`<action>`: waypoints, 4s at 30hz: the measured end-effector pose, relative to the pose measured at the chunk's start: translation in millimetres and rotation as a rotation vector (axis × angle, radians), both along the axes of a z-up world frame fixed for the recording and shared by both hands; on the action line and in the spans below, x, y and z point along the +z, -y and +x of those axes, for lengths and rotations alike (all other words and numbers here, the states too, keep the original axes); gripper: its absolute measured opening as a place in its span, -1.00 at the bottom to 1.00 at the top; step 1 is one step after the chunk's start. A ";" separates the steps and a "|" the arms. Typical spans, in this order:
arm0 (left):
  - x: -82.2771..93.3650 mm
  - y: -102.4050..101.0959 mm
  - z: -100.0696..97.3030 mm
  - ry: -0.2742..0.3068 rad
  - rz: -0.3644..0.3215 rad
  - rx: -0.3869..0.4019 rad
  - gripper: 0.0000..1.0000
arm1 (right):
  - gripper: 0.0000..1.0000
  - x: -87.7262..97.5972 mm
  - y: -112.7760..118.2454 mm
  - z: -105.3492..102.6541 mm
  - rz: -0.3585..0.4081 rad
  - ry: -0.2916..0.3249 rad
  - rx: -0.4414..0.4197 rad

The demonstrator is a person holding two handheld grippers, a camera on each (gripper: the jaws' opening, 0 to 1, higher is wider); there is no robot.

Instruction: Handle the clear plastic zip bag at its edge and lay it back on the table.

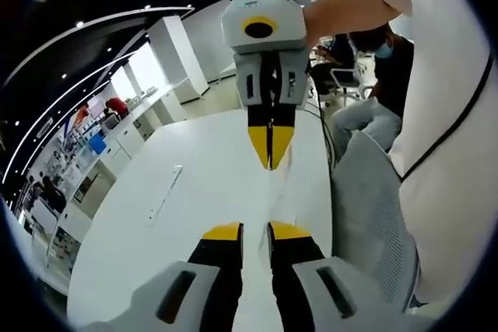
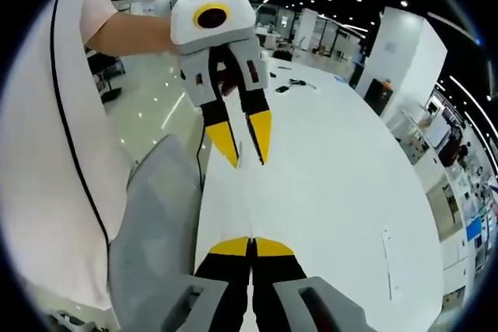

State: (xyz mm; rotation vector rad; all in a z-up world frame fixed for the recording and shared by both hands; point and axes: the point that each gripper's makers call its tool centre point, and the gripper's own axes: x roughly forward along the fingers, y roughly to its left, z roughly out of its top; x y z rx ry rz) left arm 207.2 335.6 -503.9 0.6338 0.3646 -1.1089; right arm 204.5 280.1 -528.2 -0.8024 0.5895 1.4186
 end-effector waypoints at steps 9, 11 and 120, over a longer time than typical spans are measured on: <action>14.2 13.8 -4.7 0.026 -0.008 -0.032 -0.58 | -1.00 -1.5 0.2 3.0 -0.017 0.009 -0.016; 18.0 19.1 -7.3 0.031 -0.017 -0.049 -0.59 | -1.00 -3.2 0.5 3.5 -0.029 0.013 -0.019; -19.1 52.0 -48.7 -0.080 0.102 -0.167 -1.00 | -1.00 30.1 3.6 58.4 0.107 0.086 -0.359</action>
